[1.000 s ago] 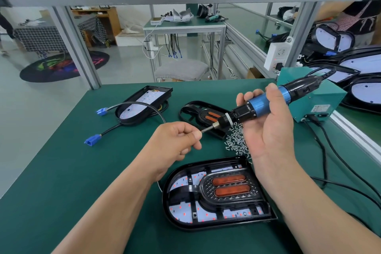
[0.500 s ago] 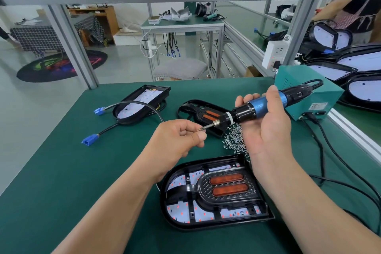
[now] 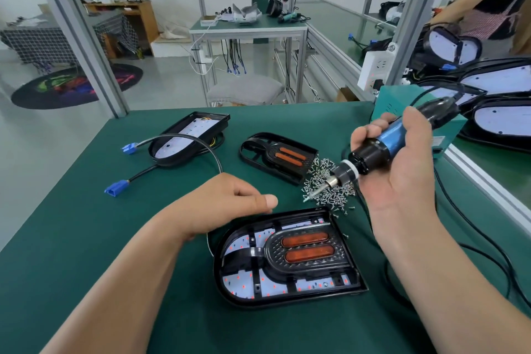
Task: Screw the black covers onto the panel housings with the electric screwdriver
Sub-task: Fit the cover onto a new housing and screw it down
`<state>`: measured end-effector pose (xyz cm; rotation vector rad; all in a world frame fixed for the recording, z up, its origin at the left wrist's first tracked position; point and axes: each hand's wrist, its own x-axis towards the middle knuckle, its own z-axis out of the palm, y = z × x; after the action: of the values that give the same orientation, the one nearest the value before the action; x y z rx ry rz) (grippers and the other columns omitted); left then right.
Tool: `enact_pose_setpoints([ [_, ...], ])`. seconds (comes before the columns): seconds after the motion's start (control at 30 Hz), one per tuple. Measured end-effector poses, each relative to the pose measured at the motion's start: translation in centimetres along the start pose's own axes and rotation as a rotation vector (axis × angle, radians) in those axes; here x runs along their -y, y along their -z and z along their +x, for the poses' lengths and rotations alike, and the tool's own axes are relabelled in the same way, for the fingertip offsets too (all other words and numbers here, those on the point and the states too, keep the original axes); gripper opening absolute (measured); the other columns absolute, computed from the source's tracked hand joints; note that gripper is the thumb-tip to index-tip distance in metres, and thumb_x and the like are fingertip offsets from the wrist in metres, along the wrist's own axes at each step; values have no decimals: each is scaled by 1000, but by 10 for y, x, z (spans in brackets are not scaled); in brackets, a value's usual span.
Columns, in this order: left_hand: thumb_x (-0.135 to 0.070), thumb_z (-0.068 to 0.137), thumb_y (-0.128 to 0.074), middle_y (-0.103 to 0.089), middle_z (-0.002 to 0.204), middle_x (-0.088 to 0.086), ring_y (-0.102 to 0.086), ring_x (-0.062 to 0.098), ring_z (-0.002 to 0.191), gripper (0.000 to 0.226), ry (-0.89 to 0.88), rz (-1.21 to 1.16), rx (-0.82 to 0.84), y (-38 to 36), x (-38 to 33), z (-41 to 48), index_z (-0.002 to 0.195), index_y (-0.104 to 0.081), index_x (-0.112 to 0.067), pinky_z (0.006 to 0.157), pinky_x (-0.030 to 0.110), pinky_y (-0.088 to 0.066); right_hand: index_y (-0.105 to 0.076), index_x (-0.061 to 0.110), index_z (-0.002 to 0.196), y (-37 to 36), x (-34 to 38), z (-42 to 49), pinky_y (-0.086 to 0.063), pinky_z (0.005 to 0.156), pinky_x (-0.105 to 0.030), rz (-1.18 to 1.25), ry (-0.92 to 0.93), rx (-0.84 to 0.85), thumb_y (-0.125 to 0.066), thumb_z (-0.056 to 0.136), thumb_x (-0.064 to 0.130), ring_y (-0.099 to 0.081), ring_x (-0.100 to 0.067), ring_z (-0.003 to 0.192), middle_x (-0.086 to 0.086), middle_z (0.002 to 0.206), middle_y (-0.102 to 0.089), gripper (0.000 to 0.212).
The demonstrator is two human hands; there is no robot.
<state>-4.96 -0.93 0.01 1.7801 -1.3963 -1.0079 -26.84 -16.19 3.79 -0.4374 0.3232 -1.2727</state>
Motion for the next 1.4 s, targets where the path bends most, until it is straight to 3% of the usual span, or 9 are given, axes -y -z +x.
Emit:
enact_pose_setpoints([
  [0.07,-71,82,-74,-56,65,-9,-49,6,62,54,-17,21,30,-1,-2,0,75,-75,-18,59,18,-39,-56,9,107,3,9,-7,-57,69,-30,-26,-3,35,-66,102,28,-57,-13,64,-1,80,-57,23],
  [0.13,-69,81,-75,-55,63,-13,-47,4,60,50,-38,48,34,-2,-3,-1,71,-74,-20,56,15,-38,-56,9,111,7,16,-15,-56,66,-27,-67,-10,74,-63,103,31,-55,-11,63,1,80,-56,24],
  [0.53,-61,78,-78,-61,64,-12,-51,1,60,43,-56,54,-22,-10,-2,1,76,-77,-18,57,14,-40,-56,17,108,11,29,-40,-46,54,-21,-240,-67,370,-44,101,35,-44,-7,56,7,75,-47,22],
  [0.83,-56,75,-79,-72,69,-4,-59,4,60,38,-12,-16,-50,-11,-5,0,77,-78,-18,57,15,-46,-55,17,108,8,28,-43,-45,52,-24,-323,-42,413,-42,99,31,-44,-9,54,5,72,-48,21],
  [1.4,-60,73,-78,-70,67,-8,-58,2,60,41,-25,17,-58,-12,-5,1,74,-77,-20,57,14,-45,-55,16,109,10,28,-43,-46,52,-25,-358,-49,493,-39,100,26,-46,-10,53,5,71,-51,21],
])
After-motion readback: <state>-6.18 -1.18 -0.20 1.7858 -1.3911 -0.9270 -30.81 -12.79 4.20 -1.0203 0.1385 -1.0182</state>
